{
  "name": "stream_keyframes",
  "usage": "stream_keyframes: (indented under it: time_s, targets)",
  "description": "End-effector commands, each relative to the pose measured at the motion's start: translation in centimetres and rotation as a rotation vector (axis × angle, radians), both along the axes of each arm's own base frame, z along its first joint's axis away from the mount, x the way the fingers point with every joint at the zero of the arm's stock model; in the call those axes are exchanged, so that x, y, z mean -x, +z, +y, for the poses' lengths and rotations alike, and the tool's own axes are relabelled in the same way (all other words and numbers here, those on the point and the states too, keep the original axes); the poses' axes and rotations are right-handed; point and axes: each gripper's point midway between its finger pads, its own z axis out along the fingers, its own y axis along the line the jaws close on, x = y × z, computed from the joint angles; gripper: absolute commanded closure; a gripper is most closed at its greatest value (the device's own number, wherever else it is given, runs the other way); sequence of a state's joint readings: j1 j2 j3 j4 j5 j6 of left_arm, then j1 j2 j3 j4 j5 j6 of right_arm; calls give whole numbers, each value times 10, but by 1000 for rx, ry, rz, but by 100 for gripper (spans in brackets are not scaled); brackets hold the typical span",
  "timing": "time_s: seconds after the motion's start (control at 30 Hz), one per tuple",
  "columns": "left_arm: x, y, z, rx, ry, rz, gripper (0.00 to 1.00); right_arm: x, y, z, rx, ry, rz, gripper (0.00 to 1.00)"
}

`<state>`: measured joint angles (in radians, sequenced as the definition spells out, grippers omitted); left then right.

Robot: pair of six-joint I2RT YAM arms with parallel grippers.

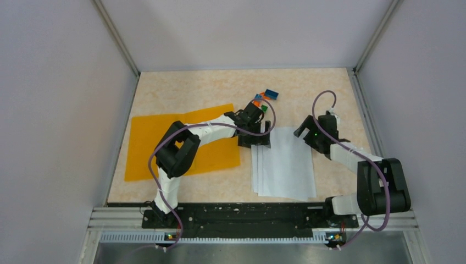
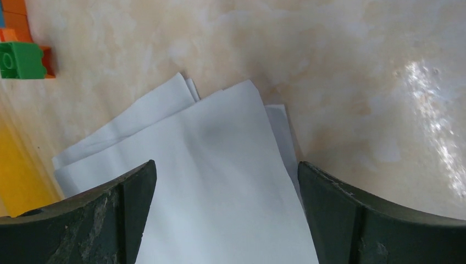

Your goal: Put the files into the folder

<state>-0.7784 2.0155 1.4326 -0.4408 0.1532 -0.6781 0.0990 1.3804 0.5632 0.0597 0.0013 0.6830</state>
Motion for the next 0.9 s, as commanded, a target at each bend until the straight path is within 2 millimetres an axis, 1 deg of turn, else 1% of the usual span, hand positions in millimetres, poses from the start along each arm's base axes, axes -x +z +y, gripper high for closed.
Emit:
stream_keyframes:
  time_s: [0.0, 0.1, 0.23, 0.37, 0.5, 0.57, 0.63, 0.7, 0.77, 0.87]
  targets:
    - [8, -15, 12, -55, 5, 24, 1, 45, -15, -21, 66, -86, 186, 1]
    - [17, -15, 21, -60, 11, 38, 2, 58, -11, -32, 79, -116, 212, 1]
    - [30, -15, 21, -40, 10, 53, 2, 80, -12, -30, 66, -110, 237, 1]
    - [40, -19, 17, -23, -3, 75, 1, 97, -12, -18, 3, -90, 225, 1]
    - [44, -24, 12, -28, -8, 87, 2, 107, -12, 1, -37, -59, 217, 1]
    - [45, -28, 13, -44, -8, 90, 1, 109, -11, 14, -51, -34, 214, 1]
    - [46, -32, 11, -48, -9, 96, 1, 109, -11, 33, -56, 3, 211, 1]
    - [46, -35, 8, -53, -11, 98, 2, 106, -11, 44, -41, 24, 218, 1]
    - [46, -36, 8, -63, -9, 96, 2, 105, -11, 43, -20, 22, 230, 1]
    - [43, -35, 15, -94, -6, 76, 4, 101, -3, 31, 40, -3, 202, 1]
